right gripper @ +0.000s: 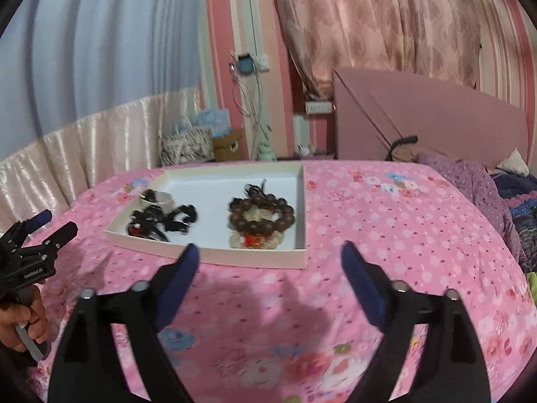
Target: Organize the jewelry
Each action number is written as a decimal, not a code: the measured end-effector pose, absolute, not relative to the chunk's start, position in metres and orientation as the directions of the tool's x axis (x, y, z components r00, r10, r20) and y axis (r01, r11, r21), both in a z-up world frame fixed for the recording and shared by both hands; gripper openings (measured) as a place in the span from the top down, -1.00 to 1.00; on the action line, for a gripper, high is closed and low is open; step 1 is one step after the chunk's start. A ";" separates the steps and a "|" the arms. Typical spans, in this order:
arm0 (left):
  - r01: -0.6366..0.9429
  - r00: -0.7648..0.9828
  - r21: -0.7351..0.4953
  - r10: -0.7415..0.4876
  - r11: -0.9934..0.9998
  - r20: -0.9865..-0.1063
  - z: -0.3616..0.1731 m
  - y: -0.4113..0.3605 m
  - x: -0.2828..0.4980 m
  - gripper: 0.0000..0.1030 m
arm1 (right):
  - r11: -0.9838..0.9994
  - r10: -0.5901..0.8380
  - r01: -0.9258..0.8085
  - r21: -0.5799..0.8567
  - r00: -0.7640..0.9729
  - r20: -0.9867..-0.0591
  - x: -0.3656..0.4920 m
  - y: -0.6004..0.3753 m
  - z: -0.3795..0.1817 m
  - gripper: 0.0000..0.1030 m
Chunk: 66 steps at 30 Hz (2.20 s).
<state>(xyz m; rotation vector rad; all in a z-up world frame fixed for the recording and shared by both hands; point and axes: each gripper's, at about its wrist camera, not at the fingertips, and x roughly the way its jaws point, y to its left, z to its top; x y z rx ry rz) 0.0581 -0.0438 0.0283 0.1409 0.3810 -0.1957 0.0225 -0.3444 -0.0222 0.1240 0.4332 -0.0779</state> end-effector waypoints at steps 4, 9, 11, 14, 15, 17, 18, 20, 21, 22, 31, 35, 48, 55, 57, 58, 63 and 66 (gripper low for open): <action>0.197 0.929 0.098 -0.154 0.975 -0.336 0.031 -0.035 0.036 -0.94 | 0.994 -0.063 0.093 0.061 0.925 -0.375 0.011 -0.333 -0.027 -0.84; 0.196 0.923 0.054 -0.165 0.979 -0.349 0.025 -0.034 0.039 -0.94 | 0.991 -0.088 0.119 0.068 0.932 -0.352 0.008 -0.334 -0.040 -0.85; 0.179 0.924 0.057 -0.148 0.982 -0.352 0.020 -0.034 0.040 -0.94 | 0.991 -0.079 0.115 0.073 0.920 -0.383 0.012 -0.333 -0.045 -0.85; 0.159 0.918 0.030 -0.137 0.987 -0.372 0.017 -0.029 0.046 -0.94 | 0.993 -0.088 0.111 0.044 0.931 -0.354 0.006 -0.327 -0.045 -0.85; 0.151 0.919 0.021 -0.133 0.988 -0.372 0.017 -0.027 0.047 -0.94 | 0.994 -0.085 0.106 0.040 0.933 -0.350 0.005 -0.326 -0.045 -0.85; 0.133 0.919 0.004 -0.122 0.991 -0.374 0.015 -0.023 0.048 -0.94 | 0.993 -0.087 0.107 0.039 0.934 -0.346 0.003 -0.326 -0.045 -0.85; 0.122 0.921 -0.004 -0.115 0.993 -0.373 0.014 -0.021 0.048 -0.94 | 0.994 -0.083 0.103 0.041 0.935 -0.345 0.003 -0.326 -0.045 -0.85; 0.102 0.925 -0.009 -0.098 0.995 -0.367 0.014 -0.019 0.047 -0.94 | 0.994 -0.081 0.102 0.041 0.933 -0.351 0.003 -0.325 -0.046 -0.85; 0.094 0.927 -0.008 -0.090 0.996 -0.365 0.014 -0.018 0.047 -0.94 | 0.994 -0.077 0.097 0.041 0.933 -0.353 0.002 -0.325 -0.046 -0.85; 0.087 0.929 -0.007 -0.083 0.996 -0.361 0.014 -0.018 0.046 -0.94 | 0.995 -0.076 0.096 0.041 0.933 -0.353 0.002 -0.325 -0.046 -0.85; 0.090 0.932 0.010 -0.081 0.996 -0.353 0.014 -0.020 0.044 -0.94 | 0.993 -0.082 0.105 0.045 0.927 -0.367 0.005 -0.325 -0.049 -0.86; 0.090 0.933 0.008 -0.081 0.996 -0.351 0.015 -0.020 0.043 -0.94 | 0.992 -0.086 0.114 0.057 0.925 -0.370 0.004 -0.327 -0.050 -0.87; 0.101 0.938 0.047 -0.080 0.994 -0.339 0.014 -0.031 0.041 -0.94 | 0.988 -0.107 0.141 0.067 0.925 -0.365 0.002 -0.333 -0.049 -0.87; 0.104 0.937 0.048 -0.082 0.993 -0.339 0.014 -0.031 0.041 -0.94 | 0.988 -0.112 0.144 0.055 0.917 -0.383 0.006 -0.331 -0.049 -0.87; 0.104 0.937 0.052 -0.080 0.993 -0.340 0.014 -0.031 0.041 -0.94 | 0.989 -0.113 0.143 0.049 0.915 -0.387 0.006 -0.330 -0.049 -0.87; 0.104 0.937 0.055 -0.080 0.993 -0.341 0.014 -0.032 0.041 -0.94 | 0.989 -0.115 0.142 0.045 0.916 -0.385 0.006 -0.329 -0.049 -0.87; 0.105 0.938 0.056 -0.080 0.993 -0.337 0.014 -0.032 0.040 -0.94 | 0.989 -0.118 0.142 0.033 0.913 -0.391 0.007 -0.326 -0.050 -0.87; 0.106 0.937 0.057 -0.080 0.993 -0.340 0.013 -0.031 0.040 -0.94 | 0.988 -0.124 0.150 0.035 0.911 -0.394 0.006 -0.327 -0.050 -0.87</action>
